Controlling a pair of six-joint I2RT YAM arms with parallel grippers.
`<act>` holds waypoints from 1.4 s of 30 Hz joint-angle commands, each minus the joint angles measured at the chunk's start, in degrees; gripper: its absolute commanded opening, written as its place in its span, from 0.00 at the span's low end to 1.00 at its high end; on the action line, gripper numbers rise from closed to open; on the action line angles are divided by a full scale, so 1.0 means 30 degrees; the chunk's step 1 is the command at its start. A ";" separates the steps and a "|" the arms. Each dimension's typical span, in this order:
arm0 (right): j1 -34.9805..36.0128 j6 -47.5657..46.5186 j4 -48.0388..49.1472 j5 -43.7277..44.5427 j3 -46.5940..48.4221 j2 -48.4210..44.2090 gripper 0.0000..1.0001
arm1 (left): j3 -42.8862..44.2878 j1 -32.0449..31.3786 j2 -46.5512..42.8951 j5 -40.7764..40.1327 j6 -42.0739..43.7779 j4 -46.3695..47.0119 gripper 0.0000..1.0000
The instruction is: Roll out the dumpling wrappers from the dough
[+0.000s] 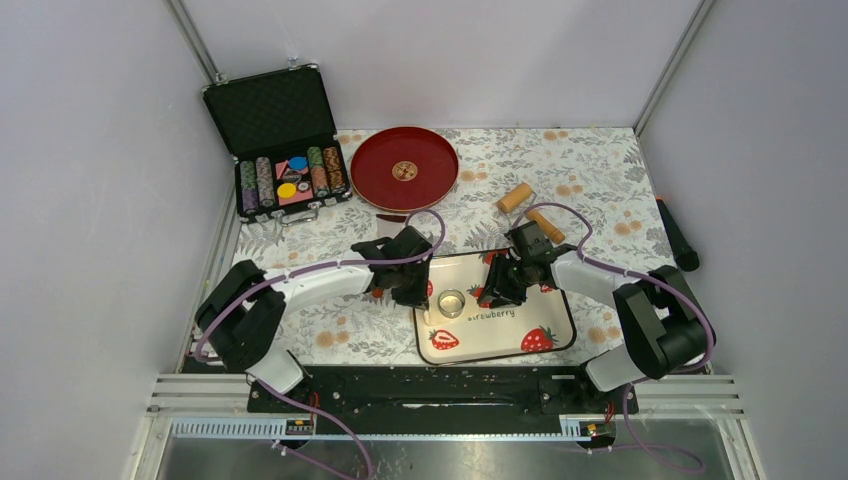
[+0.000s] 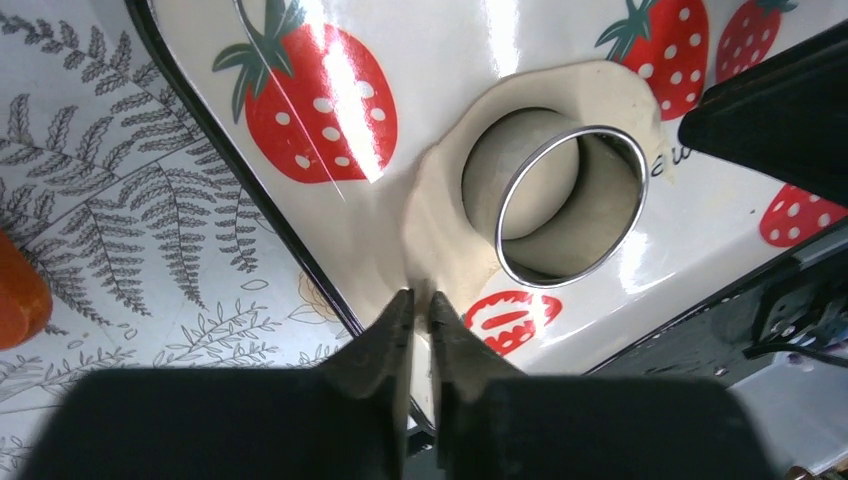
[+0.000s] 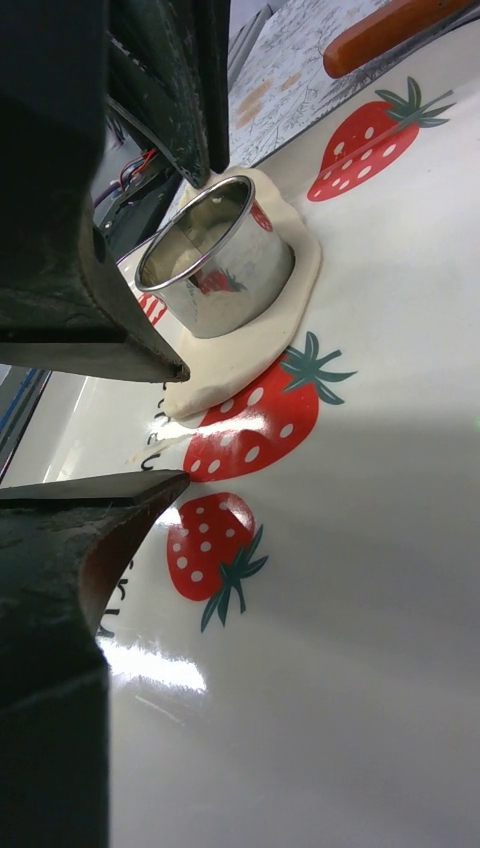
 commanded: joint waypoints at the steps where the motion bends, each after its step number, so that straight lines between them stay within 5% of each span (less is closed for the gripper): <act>1: -0.0060 -0.0137 0.0210 -0.0415 0.0588 0.0162 0.45 | 0.0779 -0.0071 -0.1087 -0.0813 0.0325 -0.0918 0.20; 3: -0.0060 -0.0140 0.0208 -0.0429 0.0587 0.0193 0.45 | 0.0851 -0.0054 -0.0970 -0.0938 0.0399 -0.1044 0.30; 7: -0.0051 -0.0150 0.0191 -0.0514 0.0607 0.0309 0.45 | 0.1057 0.0059 -0.0201 -0.0778 0.0545 -0.0985 0.35; 25: -0.0059 -0.0182 0.0207 -0.0678 0.0743 0.0624 0.45 | 0.1405 0.0042 0.2008 -0.1531 0.1428 -0.1595 0.33; 42: -0.0056 -0.0181 0.0191 -0.0837 0.0835 0.0880 0.45 | 0.0609 -0.0002 0.1137 0.0895 -0.0144 0.0576 0.08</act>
